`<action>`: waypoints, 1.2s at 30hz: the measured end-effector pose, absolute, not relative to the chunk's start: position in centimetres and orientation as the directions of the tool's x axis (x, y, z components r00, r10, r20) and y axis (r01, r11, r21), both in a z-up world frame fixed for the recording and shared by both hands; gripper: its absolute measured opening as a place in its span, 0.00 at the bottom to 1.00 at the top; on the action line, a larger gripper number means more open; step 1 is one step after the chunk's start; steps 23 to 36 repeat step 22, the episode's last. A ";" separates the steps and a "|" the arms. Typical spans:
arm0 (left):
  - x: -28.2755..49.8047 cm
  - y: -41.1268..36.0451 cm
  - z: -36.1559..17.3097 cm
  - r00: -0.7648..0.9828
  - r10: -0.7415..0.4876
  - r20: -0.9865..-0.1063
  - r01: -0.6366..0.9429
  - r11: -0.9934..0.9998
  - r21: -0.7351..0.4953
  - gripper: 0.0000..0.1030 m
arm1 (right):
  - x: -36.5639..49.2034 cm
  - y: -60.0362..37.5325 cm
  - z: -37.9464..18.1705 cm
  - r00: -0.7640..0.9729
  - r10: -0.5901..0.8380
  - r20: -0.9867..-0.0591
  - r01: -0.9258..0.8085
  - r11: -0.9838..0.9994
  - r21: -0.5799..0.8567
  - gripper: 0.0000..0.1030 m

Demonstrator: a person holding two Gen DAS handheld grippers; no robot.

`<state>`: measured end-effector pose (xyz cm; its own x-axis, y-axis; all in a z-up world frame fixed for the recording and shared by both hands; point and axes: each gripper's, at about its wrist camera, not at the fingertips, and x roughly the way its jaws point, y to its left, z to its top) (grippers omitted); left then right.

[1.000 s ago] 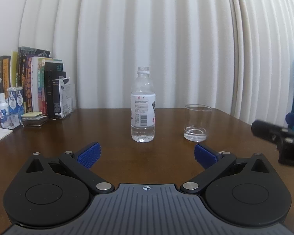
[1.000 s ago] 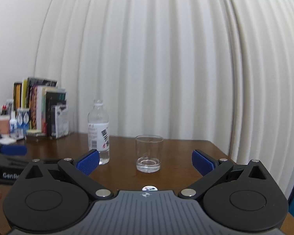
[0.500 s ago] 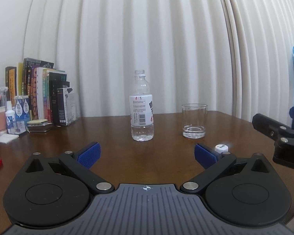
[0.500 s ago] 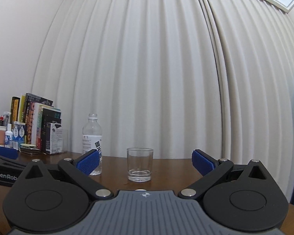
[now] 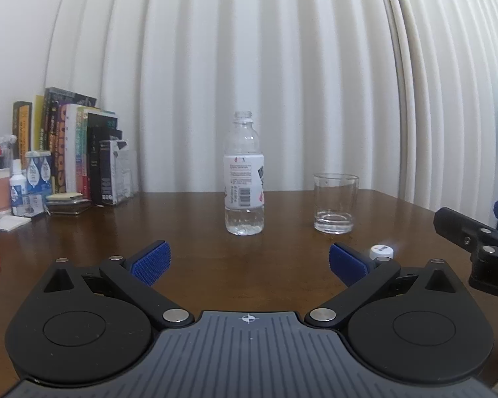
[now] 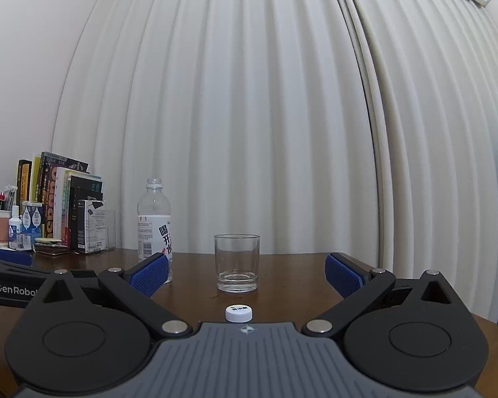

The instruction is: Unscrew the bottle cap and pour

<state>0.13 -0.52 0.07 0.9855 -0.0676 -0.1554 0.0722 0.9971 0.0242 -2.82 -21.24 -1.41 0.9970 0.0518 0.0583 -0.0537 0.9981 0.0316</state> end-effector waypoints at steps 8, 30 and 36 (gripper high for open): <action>0.1 -0.8 0.1 0.985 -0.073 -0.157 0.081 0.996 0.045 1.00 | -3.3 -21.5 -1.7 0.996 0.045 0.080 -0.049 0.998 0.044 1.00; -0.1 -1.2 -0.2 0.984 -0.085 -0.153 0.096 0.993 0.067 1.00 | -3.0 -21.7 -1.5 0.996 0.045 0.081 -0.049 0.997 0.052 1.00; -0.1 -1.2 -0.2 0.984 -0.085 -0.153 0.096 0.993 0.067 1.00 | -3.0 -21.7 -1.5 0.996 0.045 0.081 -0.049 0.997 0.052 1.00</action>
